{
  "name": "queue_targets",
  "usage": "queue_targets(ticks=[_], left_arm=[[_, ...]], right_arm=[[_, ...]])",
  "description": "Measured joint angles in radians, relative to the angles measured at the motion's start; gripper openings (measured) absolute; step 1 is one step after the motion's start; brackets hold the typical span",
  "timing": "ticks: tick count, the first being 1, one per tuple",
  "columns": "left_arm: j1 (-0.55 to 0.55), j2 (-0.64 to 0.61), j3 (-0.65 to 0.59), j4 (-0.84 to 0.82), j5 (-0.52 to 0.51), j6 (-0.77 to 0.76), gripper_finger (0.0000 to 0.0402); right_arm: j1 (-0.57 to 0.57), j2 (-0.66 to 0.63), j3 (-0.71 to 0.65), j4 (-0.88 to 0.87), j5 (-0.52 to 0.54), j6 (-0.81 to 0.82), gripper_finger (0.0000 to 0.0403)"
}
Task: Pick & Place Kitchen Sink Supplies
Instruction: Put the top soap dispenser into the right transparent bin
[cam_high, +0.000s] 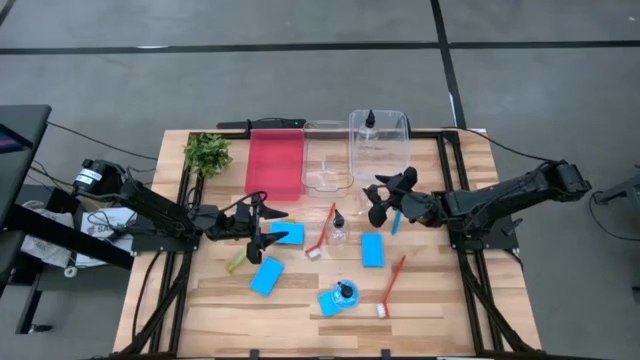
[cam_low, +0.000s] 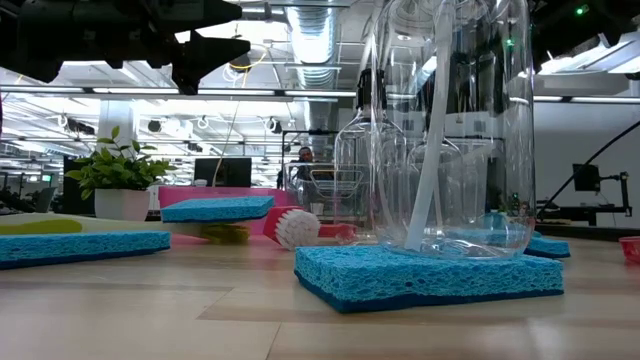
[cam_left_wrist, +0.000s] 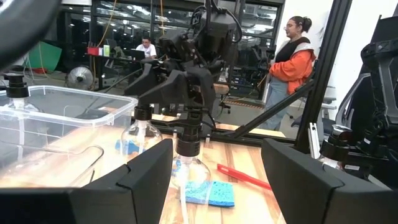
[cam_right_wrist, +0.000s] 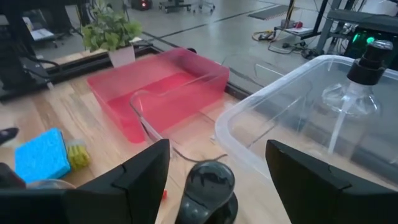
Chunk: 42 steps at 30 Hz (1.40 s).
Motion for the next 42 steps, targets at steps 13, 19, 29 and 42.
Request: queue_targets(ticks=[13, 19, 29, 42], left_arm=[[0.0, 0.0, 0.0, 0.0, 0.0, 0.0, 0.0248], [0.0, 0.0, 0.0, 0.0, 0.0, 0.0, 0.0248], [0.0, 0.0, 0.0, 0.0, 0.0, 0.0, 0.0248], [0.0, 0.0, 0.0, 0.0, 0.0, 0.0, 0.0248]], right_arm=[[0.0, 0.178, -0.001, 0.135, 0.043, -0.009, 0.026], [0.001, 0.227, 0.0, 0.216, 0.066, -0.042, 0.026], [0.005, 0.22, 0.0, 0.224, 0.09, -0.011, 0.0259], [0.023, 0.22, 0.0, 0.222, 0.082, -0.009, 0.0145]])
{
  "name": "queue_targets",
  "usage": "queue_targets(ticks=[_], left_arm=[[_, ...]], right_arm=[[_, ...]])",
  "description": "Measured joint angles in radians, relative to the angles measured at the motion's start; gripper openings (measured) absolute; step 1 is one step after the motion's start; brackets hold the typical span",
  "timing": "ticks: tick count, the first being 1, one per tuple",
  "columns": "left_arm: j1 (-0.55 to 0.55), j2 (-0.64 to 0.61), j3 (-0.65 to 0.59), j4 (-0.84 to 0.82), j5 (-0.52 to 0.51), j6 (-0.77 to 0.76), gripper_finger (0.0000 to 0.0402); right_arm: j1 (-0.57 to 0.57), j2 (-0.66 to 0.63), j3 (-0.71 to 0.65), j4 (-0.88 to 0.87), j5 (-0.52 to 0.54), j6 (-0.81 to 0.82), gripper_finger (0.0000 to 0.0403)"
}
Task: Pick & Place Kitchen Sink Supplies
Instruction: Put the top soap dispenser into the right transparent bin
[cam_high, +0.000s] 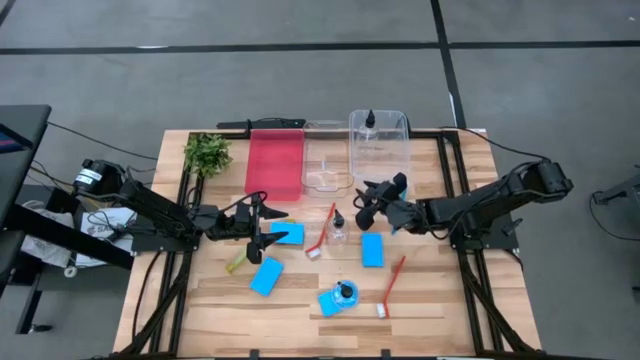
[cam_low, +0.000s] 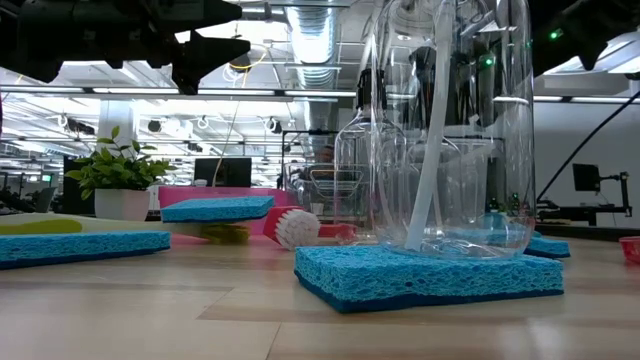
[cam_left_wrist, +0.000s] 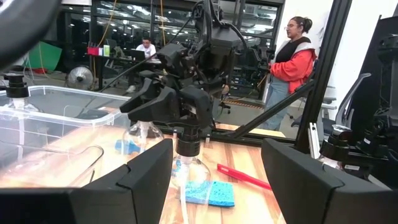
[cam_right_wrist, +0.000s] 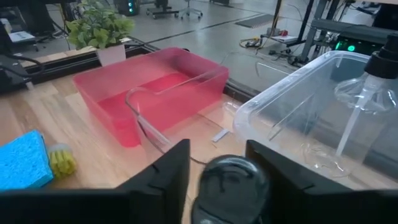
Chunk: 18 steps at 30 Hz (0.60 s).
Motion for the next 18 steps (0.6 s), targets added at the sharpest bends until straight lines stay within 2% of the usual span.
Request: queue_targets(ticks=[4, 8, 14, 18], left_arm=[[0.0, 0.0, 0.0, 0.0, 0.0, 0.0, 0.0248], [0.0, 0.0, 0.0, 0.0, 0.0, 0.0, 0.0248], [0.0, 0.0, 0.0, 0.0, 0.0, 0.0, 0.0248], [0.0, 0.0, 0.0, 0.0, 0.0, 0.0, 0.0248]], right_arm=[[0.017, 0.0, 0.0, -0.003, -0.002, -0.001, 0.0114], [0.034, 0.0, 0.0, 0.004, -0.002, -0.001, 0.0116], [0.04, -0.003, 0.0, 0.016, -0.001, -0.001, 0.0157], [0.039, -0.024, 0.0, 0.009, -0.001, 0.0, 0.014]])
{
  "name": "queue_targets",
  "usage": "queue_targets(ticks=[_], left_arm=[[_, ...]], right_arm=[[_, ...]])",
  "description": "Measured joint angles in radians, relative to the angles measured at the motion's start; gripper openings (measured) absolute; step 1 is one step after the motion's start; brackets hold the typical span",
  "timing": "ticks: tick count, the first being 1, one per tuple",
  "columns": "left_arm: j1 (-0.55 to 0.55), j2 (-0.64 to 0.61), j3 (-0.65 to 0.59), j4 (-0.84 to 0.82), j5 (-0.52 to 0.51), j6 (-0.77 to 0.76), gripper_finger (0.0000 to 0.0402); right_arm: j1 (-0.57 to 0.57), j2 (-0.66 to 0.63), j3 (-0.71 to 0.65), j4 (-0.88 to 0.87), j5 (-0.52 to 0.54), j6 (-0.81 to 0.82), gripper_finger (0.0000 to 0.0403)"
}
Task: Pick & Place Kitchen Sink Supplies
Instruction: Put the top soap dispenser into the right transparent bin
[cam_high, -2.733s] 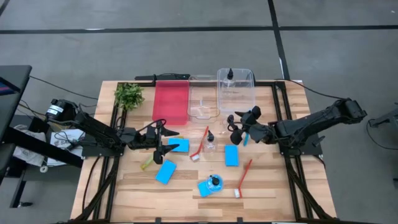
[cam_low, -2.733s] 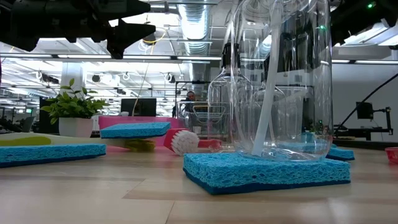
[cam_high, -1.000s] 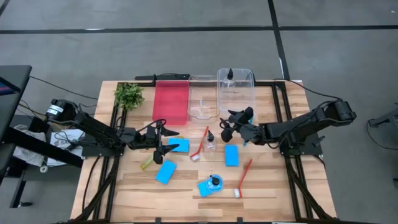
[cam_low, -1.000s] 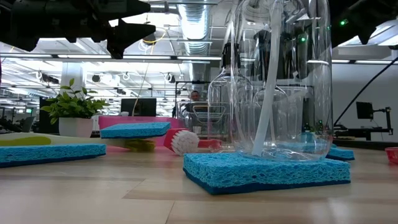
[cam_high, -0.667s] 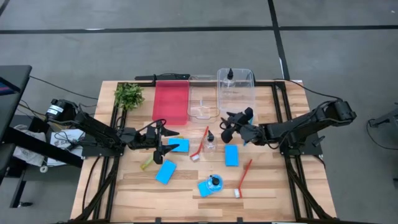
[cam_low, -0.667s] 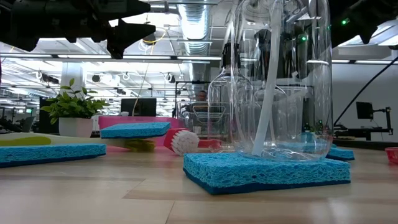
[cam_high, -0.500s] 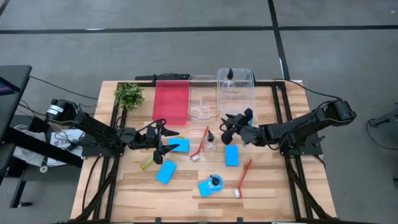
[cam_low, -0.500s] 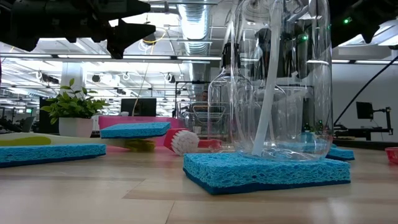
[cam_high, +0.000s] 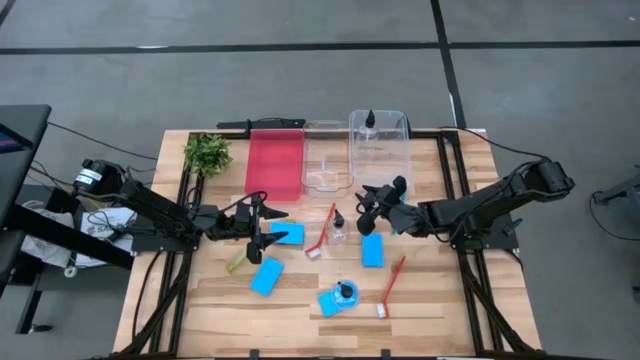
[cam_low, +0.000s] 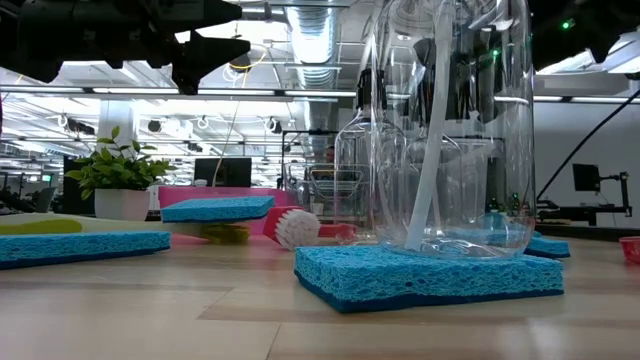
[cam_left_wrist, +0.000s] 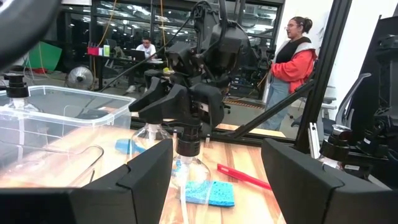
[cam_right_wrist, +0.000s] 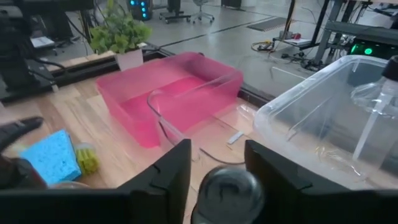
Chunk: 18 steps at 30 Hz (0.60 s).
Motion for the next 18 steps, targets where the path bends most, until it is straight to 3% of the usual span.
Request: queue_targets(ticks=[7, 12, 18], left_arm=[[0.0, 0.0, 0.0, 0.0, 0.0, 0.0, 0.0248], [0.0, 0.0, 0.0, 0.0, 0.0, 0.0, 0.0248], [0.0, 0.0, 0.0, 0.0, 0.0, 0.0, 0.0248]], right_arm=[[0.0, -0.066, 0.0, -0.042, -0.033, -0.001, 0.0073], [0.0, -0.105, 0.0, -0.069, -0.051, -0.001, 0.0075], [0.0, -0.13, 0.0, -0.072, -0.051, 0.0, 0.0107]])
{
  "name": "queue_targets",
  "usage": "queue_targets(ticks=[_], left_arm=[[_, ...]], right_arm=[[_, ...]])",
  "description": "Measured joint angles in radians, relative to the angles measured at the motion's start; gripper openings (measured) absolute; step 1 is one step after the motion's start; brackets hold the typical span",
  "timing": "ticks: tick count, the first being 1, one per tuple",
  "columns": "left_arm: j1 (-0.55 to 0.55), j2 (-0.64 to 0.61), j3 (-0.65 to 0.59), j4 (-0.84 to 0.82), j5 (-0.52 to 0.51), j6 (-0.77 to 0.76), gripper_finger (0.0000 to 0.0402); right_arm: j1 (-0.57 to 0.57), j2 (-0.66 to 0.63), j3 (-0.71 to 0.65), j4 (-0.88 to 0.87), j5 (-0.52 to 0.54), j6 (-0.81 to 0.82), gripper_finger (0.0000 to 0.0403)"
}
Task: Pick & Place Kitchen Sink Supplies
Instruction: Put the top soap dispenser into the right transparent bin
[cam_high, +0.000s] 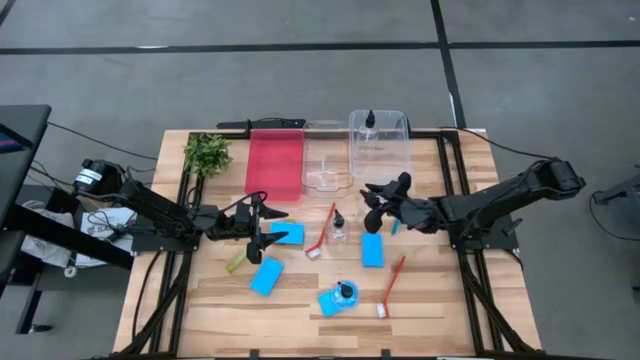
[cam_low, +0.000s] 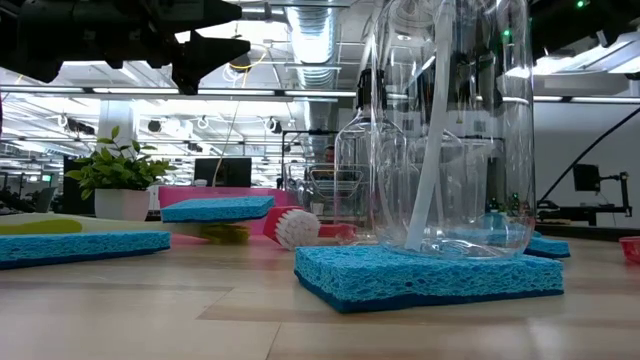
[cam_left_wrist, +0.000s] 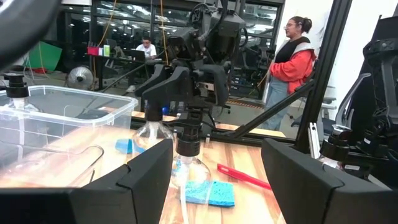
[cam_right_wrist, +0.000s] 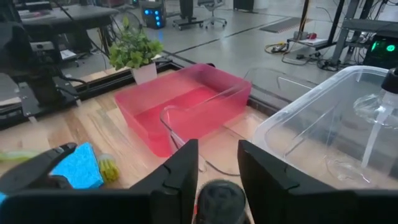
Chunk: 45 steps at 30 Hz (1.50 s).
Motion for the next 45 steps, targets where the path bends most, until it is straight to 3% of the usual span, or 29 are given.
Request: queue_targets(ticks=[12, 17, 21, 27, 34, 38, 45], left_arm=[[0.0, 0.0, 0.0, 0.0, 0.0, 0.0, 0.0248], [0.0, 0.0, 0.0, 0.0, 0.0, 0.0, 0.0248], [0.0, 0.0, 0.0, 0.0, 0.0, 0.0, 0.0248], [0.0, 0.0, 0.0, 0.0, 0.0, 0.0, 0.0248], [0.0, 0.0, 0.0, 0.0, 0.0, 0.0, 0.0248], [0.0, 0.0, 0.0, 0.0, 0.0, 0.0, 0.0248], [0.0, 0.0, 0.0, 0.0, 0.0, 0.0, 0.0248]], right_arm=[[0.025, -0.043, 0.0, -0.025, -0.007, -0.039, 0.0014], [0.048, -0.071, 0.0, -0.025, -0.003, -0.099, 0.0006], [0.067, -0.118, 0.0, -0.035, -0.003, -0.15, 0.0042], [0.101, -0.199, 0.0, -0.15, 0.0, -0.163, 0.0138], [0.145, -0.227, 0.0, -0.382, -0.002, -0.044, 0.0234], [0.177, -0.226, 0.0, -0.445, -0.003, -0.009, 0.0255], [0.218, -0.214, 0.0, -0.452, -0.001, 0.014, 0.0258]])
